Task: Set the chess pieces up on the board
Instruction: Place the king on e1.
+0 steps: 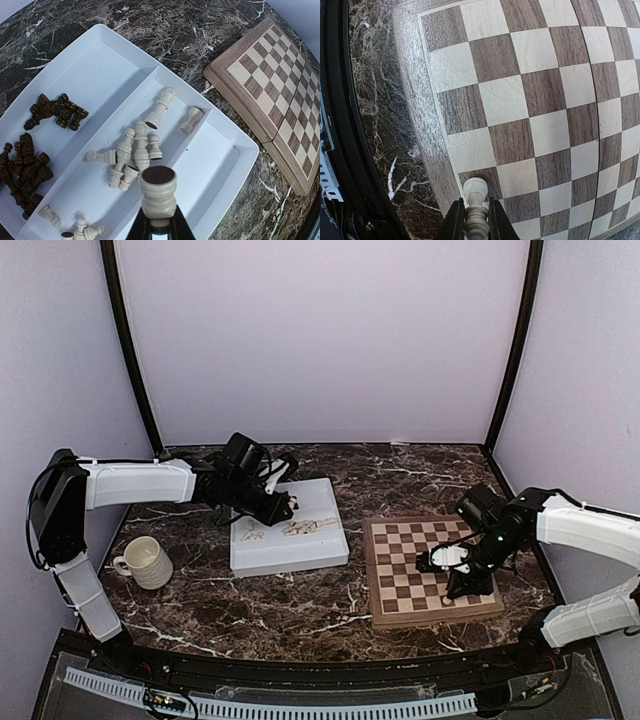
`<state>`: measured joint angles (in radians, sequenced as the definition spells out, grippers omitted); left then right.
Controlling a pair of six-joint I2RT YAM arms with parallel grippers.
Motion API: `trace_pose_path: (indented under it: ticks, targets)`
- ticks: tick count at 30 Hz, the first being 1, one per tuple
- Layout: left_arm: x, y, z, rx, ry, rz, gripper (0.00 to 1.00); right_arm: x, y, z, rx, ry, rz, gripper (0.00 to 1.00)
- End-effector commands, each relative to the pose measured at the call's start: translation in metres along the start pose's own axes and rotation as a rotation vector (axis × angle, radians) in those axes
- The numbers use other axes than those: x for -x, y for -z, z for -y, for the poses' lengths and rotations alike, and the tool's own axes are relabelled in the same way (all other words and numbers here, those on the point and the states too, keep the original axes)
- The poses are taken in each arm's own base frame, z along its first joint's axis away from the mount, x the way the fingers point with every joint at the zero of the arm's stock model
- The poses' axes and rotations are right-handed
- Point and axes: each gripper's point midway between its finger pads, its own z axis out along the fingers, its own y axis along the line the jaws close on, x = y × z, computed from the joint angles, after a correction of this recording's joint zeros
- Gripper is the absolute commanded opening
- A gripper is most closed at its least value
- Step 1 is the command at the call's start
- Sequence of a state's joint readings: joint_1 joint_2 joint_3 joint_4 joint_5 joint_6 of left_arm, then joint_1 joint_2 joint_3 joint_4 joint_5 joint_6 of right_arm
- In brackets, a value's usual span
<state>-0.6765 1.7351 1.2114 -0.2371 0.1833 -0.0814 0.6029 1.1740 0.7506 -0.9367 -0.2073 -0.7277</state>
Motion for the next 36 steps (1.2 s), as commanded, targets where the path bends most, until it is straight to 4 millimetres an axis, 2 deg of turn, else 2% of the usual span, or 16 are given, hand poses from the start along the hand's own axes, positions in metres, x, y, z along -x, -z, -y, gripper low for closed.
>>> trace_pose_path:
  ticks: [1, 25, 29, 36]
  targets:
    - [0.014, 0.013, 0.009, -0.018, -0.028, 0.029, 0.00, 0.003, 0.001, 0.000, 0.000, 0.004, -0.008, 0.11]
    - [0.012, 0.010, 0.011, -0.023, -0.031, 0.018, 0.00, 0.001, -0.005, 0.005, -0.023, -0.020, -0.023, 0.14]
    - [0.011, 0.010, 0.011, -0.025, -0.031, 0.017, 0.00, 0.002, -0.003, 0.004, -0.026, -0.014, -0.019, 0.27]
    - [0.010, 0.009, 0.012, -0.029, -0.035, 0.011, 0.00, 0.007, 0.009, 0.005, -0.037, 0.014, -0.004, 0.38]
